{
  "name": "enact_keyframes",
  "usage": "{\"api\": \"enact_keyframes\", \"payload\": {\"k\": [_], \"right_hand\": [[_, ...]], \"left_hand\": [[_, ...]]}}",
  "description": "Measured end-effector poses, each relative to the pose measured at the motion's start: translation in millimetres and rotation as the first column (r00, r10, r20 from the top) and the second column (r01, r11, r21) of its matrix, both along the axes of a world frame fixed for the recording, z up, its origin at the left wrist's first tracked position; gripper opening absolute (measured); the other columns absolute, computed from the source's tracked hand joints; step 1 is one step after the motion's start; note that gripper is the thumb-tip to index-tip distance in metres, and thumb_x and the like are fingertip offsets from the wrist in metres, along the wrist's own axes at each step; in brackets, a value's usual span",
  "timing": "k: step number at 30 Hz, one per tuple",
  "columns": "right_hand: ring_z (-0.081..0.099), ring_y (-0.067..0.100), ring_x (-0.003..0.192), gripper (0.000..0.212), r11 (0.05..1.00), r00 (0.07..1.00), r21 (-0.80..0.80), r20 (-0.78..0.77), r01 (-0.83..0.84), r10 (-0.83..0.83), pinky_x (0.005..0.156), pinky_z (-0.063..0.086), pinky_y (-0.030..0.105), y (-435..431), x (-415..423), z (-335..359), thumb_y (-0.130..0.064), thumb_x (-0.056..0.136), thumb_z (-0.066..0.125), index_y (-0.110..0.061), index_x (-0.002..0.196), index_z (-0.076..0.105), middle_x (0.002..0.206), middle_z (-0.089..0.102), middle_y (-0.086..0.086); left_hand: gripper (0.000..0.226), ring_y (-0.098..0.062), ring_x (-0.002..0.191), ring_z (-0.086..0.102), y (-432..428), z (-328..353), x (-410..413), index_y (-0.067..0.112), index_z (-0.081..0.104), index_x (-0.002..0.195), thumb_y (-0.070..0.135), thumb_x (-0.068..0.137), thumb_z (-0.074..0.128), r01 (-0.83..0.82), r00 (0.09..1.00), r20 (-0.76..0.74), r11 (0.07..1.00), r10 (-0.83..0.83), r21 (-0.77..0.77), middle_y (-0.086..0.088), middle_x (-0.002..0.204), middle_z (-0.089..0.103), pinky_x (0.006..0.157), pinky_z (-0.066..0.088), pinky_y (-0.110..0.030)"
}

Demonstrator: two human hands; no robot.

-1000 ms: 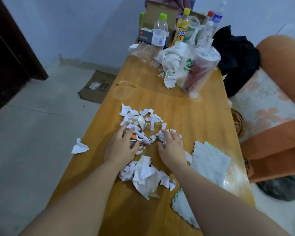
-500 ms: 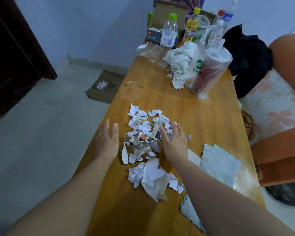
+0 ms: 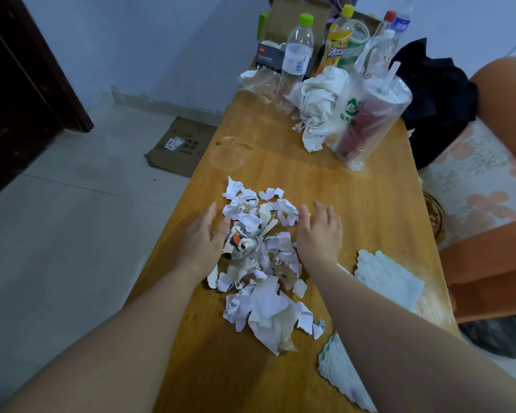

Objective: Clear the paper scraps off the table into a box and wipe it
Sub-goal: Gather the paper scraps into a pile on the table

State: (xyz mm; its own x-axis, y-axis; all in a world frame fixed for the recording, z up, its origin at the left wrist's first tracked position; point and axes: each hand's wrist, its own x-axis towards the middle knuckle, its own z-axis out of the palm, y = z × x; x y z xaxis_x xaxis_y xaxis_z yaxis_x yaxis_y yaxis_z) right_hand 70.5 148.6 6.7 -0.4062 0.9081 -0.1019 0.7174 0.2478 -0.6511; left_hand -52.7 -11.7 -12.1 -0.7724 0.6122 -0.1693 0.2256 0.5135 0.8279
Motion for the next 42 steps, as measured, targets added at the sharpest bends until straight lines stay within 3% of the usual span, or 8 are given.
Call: {"api": "enact_keyframes", "payload": {"k": [9, 14, 18, 21, 26, 30, 35, 42], "right_hand": [[0.048, 0.009, 0.095, 0.036, 1.000, 0.960, -0.019, -0.279, 0.019, -0.024, 0.076, 0.034, 0.025, -8.2, -12.4, 9.0, -0.038, 0.099, 0.033, -0.017, 0.122, 0.052, 0.116, 0.057, -0.001], [0.053, 0.021, 0.113, 0.039, 0.992, 0.962, -0.028, -0.248, -0.125, 0.114, 0.088, 0.041, 0.033, 23.5, -32.4, 11.3, -0.038, 0.100, 0.029, -0.017, 0.119, 0.056, 0.112, 0.060, -0.001], [0.015, 0.021, 0.147, 0.047, 0.944, 0.943, -0.052, -0.092, -0.326, 0.321, 0.116, 0.018, 0.041, 33.6, -57.7, 7.5, -0.040, 0.102, 0.025, -0.018, 0.138, 0.045, 0.147, 0.043, 0.001], [0.018, 0.021, 0.146, 0.046, 0.880, 0.887, -0.118, -0.028, -0.460, 0.461, 0.117, 0.020, 0.043, 24.9, -72.5, 8.1, -0.041, 0.102, 0.024, -0.019, 0.136, 0.046, 0.146, 0.044, 0.001], [0.058, 0.023, 0.106, 0.044, 0.811, 0.811, -0.066, 0.023, -0.582, 0.584, 0.080, 0.042, 0.033, 4.0, -60.1, 3.1, -0.041, 0.101, 0.031, -0.011, 0.109, 0.063, 0.104, 0.068, 0.009], [0.058, 0.024, 0.064, 0.047, 0.859, 0.856, 0.029, -0.075, -0.511, 0.511, 0.061, 0.048, 0.039, -3.6, -52.7, 11.3, -0.042, 0.098, 0.038, -0.004, 0.093, 0.066, 0.083, 0.071, 0.014], [0.058, 0.015, 0.101, 0.039, 0.833, 0.828, -0.026, -0.125, -0.553, 0.546, 0.082, 0.042, 0.027, -3.8, -76.4, 29.4, -0.038, 0.099, 0.037, -0.016, 0.122, 0.059, 0.118, 0.064, 0.000], [0.006, 0.022, 0.148, 0.046, 0.610, 0.586, -0.103, 0.194, -0.786, 0.787, 0.118, 0.008, 0.033, -4.9, -123.1, 6.4, -0.032, 0.102, 0.030, -0.019, 0.147, 0.030, 0.159, 0.016, 0.006]], "left_hand": [[0.079, -0.016, 0.145, 0.017, 4.4, -4.1, 7.2, 0.029, 0.027, 0.145, 0.071, 0.080, 0.010, -0.002, 0.960, -0.271, 0.972, -0.063, -0.234, 0.004, 0.154, 0.030, 0.112, 0.025, -0.043], [0.073, -0.017, 0.144, 0.020, 5.3, -5.9, 7.6, 0.031, 0.029, 0.144, 0.070, 0.083, 0.016, -0.035, 0.958, -0.285, 0.969, -0.036, -0.243, 0.001, 0.153, 0.032, 0.111, 0.029, -0.044], [0.072, -0.017, 0.143, 0.022, 4.5, -9.0, 7.2, 0.033, 0.033, 0.142, 0.067, 0.080, 0.019, -0.067, 0.967, -0.256, 0.980, 0.016, -0.189, 0.001, 0.151, 0.035, 0.109, 0.030, -0.044], [0.073, -0.017, 0.143, 0.023, 5.2, -11.5, 7.1, 0.032, 0.034, 0.142, 0.069, 0.080, 0.020, -0.062, 0.966, -0.257, 0.983, 0.015, -0.173, 0.001, 0.150, 0.037, 0.110, 0.030, -0.043], [0.061, -0.019, 0.143, 0.023, 6.3, -9.2, 8.1, 0.027, 0.033, 0.143, 0.057, 0.090, 0.035, -0.077, 0.953, -0.303, 0.974, 0.009, -0.214, -0.004, 0.151, 0.035, 0.111, 0.027, -0.043], [0.065, -0.019, 0.143, 0.022, 5.3, -3.8, 10.3, 0.024, 0.033, 0.144, 0.059, 0.089, 0.031, -0.061, 0.952, -0.306, 0.975, -0.008, -0.214, -0.005, 0.151, 0.035, 0.112, 0.026, -0.042], [0.059, -0.017, 0.144, 0.021, 6.3, -0.3, 12.2, 0.025, 0.034, 0.143, 0.054, 0.091, 0.034, -0.052, 0.945, -0.326, 0.969, -0.031, -0.242, -0.003, 0.151, 0.035, 0.112, 0.026, -0.041], [0.065, -0.014, 0.143, 0.020, 5.1, -4.7, 9.5, 0.027, 0.036, 0.142, 0.060, 0.086, 0.032, -0.065, 0.960, -0.282, 0.981, 0.011, -0.185, -0.003, 0.151, 0.034, 0.110, 0.026, -0.038]]}}
